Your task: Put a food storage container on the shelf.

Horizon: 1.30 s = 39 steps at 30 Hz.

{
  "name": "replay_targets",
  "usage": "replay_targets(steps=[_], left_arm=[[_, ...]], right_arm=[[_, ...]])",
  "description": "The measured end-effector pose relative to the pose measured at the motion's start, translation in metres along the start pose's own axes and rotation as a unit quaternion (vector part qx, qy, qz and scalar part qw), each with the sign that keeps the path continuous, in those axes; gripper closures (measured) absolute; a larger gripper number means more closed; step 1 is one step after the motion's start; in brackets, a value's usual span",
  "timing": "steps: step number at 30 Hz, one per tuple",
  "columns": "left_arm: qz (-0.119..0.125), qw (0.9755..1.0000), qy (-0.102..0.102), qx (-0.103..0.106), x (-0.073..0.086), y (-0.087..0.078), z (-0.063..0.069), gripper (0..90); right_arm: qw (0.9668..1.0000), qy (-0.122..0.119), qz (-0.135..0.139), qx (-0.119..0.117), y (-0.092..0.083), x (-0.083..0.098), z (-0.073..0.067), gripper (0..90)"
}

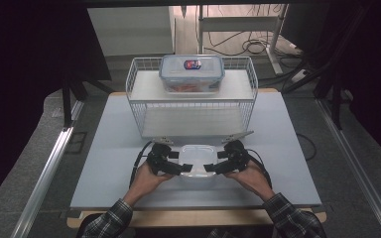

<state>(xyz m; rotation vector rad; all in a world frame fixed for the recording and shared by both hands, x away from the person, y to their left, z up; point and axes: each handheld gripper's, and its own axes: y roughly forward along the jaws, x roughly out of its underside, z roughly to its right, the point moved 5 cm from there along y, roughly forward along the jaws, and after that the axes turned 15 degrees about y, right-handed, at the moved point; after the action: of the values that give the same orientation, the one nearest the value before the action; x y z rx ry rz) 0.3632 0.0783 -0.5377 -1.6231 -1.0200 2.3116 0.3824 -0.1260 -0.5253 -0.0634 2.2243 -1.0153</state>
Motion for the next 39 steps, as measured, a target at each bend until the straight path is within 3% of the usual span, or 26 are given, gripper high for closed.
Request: replay_targets(steps=[4,7,9,11,14,18,21,22,24,28,30,34,39], left_arm=[[-0.004,1.0,-0.003,-0.005,0.003,-0.008,0.006,27.6],[-0.003,0.9996,-0.001,-0.029,0.003,-0.017,0.01,42.0],[0.003,0.9993,-0.012,-0.035,0.003,-0.019,0.01,47.9],[0.013,0.9982,-0.019,-0.056,0.0,-0.022,0.008,57.0],[0.021,0.9968,-0.032,-0.071,-0.002,-0.023,0.006,62.5],[0.04,0.9952,-0.06,-0.067,0.001,-0.024,0.006,67.0],[0.052,0.9928,-0.063,-0.088,0.0,-0.027,0.007,72.7],[0.052,0.9925,-0.062,-0.092,0.001,-0.027,0.006,76.7],[0.051,0.9919,-0.06,-0.1,0.001,-0.026,0.004,77.0],[0.053,0.9921,-0.067,-0.092,0.002,-0.025,0.003,77.3],[0.054,0.9919,-0.068,-0.093,0.002,-0.024,0.004,76.9],[0.048,0.991,-0.073,-0.101,0.005,-0.023,0.002,77.8],[0.053,0.9895,-0.079,-0.109,0.004,-0.021,0.003,78.2]], right_arm=[[0.9999,0.004,0.003,0.014,-0.009,0.005,-0.005,26.9],[0.9995,0.019,0.019,0.017,-0.016,0.008,-0.006,38.3],[0.9993,0.017,0.022,0.023,-0.021,0.007,-0.006,47.3],[0.9988,0.016,0.031,0.035,-0.025,0.003,-0.007,56.4],[0.9977,0.031,0.046,0.04,-0.027,-0.002,-0.005,62.1],[0.9962,0.058,0.061,0.024,-0.028,0.0,-0.002,66.5],[0.996,0.049,0.069,0.029,-0.032,0.0,-0.005,73.2],[0.9959,0.035,0.073,0.041,-0.033,0.0,-0.006,77.2],[0.9955,0.023,0.076,0.052,-0.032,0.0,-0.007,78.2],[0.9949,0.044,0.081,0.04,-0.027,0.0,-0.001,73.5],[0.9946,0.05,0.078,0.048,-0.02,0.003,0.002,69.9],[0.9927,0.051,0.096,0.053,-0.02,0.002,0.002,77.0],[0.9925,0.046,0.1,0.053,-0.021,0.002,0.003,77.5]])
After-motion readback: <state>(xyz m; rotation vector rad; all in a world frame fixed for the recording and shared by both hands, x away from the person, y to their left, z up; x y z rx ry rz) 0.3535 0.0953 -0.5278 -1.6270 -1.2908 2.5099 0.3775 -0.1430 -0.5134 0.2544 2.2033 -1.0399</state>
